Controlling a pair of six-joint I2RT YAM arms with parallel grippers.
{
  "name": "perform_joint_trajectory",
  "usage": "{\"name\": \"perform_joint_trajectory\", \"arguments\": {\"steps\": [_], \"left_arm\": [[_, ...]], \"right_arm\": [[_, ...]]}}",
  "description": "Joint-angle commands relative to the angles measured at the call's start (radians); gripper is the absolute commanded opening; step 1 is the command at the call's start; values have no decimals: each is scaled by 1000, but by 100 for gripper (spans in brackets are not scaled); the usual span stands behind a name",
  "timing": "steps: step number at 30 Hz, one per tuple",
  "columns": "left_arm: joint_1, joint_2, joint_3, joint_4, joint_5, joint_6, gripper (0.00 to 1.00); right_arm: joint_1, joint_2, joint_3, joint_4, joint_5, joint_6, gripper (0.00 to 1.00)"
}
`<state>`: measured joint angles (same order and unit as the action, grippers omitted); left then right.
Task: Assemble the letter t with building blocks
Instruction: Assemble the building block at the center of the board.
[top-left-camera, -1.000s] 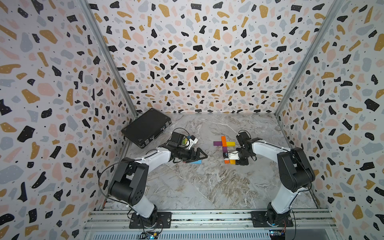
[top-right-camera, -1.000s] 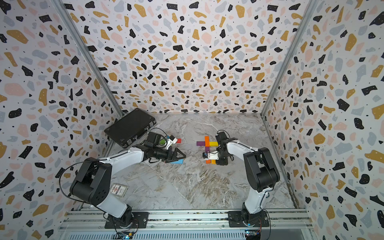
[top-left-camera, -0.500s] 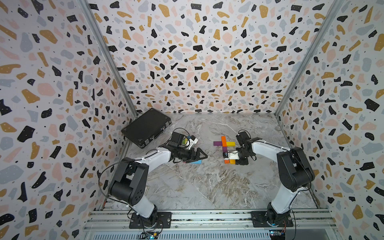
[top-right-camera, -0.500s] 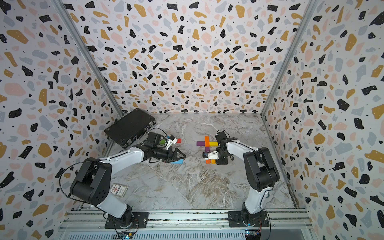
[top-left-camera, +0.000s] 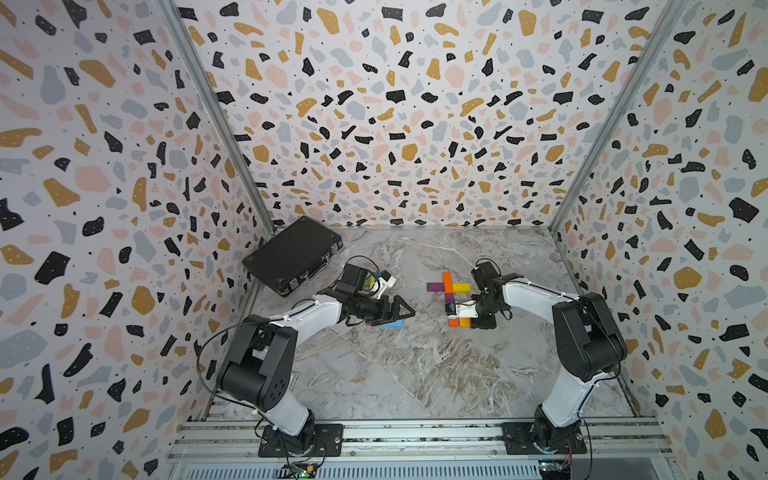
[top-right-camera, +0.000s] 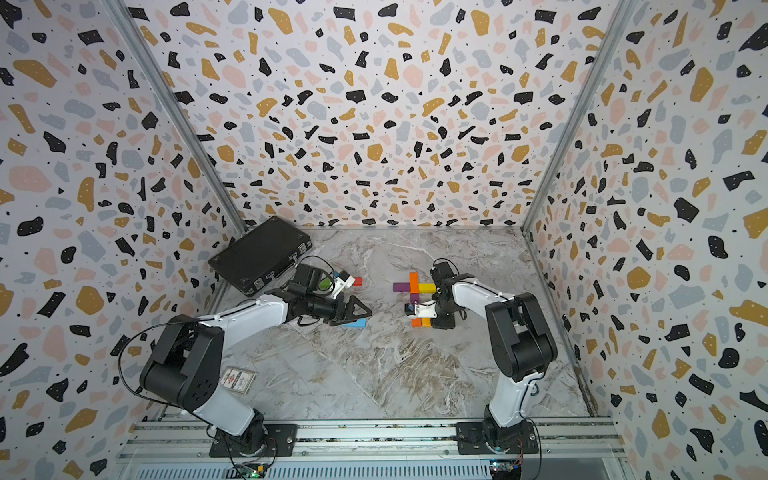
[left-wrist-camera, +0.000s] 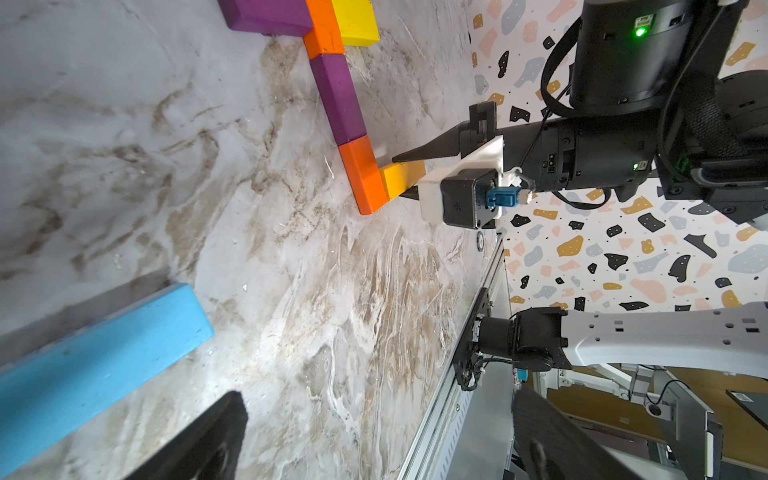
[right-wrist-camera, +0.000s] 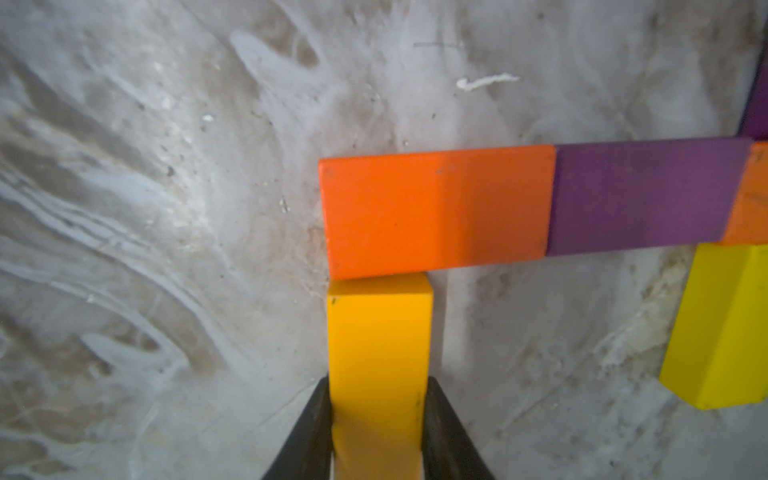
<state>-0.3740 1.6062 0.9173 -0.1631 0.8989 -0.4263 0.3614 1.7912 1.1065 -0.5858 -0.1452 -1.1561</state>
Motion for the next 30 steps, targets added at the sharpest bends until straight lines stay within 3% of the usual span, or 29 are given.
{"name": "perform_joint_trajectory", "arguments": {"steps": [1,22,30], "left_arm": [[7,3,22,19,5,18,100],[10,11,25,23,6,15,100],[10,9,24,24,5,16,99]], "right_arm": [[5,33,13,-20,12,-8,18],[8,40,20,-30,-16,-7,19],[13,38,11,-14,1,4,24]]}}
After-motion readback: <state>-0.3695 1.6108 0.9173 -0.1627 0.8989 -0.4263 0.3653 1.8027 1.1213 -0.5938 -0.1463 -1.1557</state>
